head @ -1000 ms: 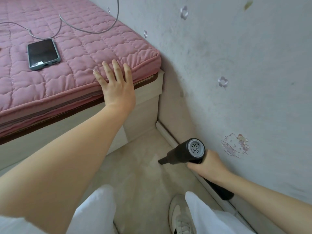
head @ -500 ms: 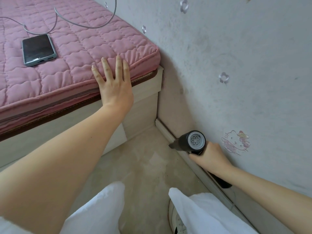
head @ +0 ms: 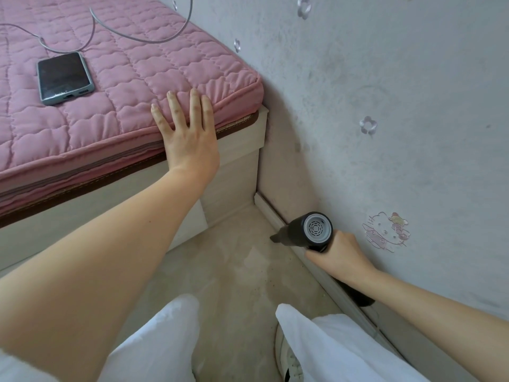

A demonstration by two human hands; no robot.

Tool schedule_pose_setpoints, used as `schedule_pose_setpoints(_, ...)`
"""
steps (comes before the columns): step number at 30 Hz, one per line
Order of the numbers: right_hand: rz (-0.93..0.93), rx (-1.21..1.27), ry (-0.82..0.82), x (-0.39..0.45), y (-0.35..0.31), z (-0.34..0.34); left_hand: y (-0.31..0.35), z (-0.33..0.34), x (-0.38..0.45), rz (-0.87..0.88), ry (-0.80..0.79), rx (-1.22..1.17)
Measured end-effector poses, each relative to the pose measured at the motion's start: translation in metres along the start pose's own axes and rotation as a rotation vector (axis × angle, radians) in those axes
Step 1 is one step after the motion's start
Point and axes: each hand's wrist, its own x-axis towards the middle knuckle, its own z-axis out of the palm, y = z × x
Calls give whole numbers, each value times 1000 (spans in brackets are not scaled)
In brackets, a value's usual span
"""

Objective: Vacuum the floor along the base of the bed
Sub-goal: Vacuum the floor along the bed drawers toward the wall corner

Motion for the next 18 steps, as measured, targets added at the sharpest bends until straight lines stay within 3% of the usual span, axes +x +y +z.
schedule_pose_setpoints(18,3,-5,-16,-25,9,-23,-10,-6,-4,29,12,-11)
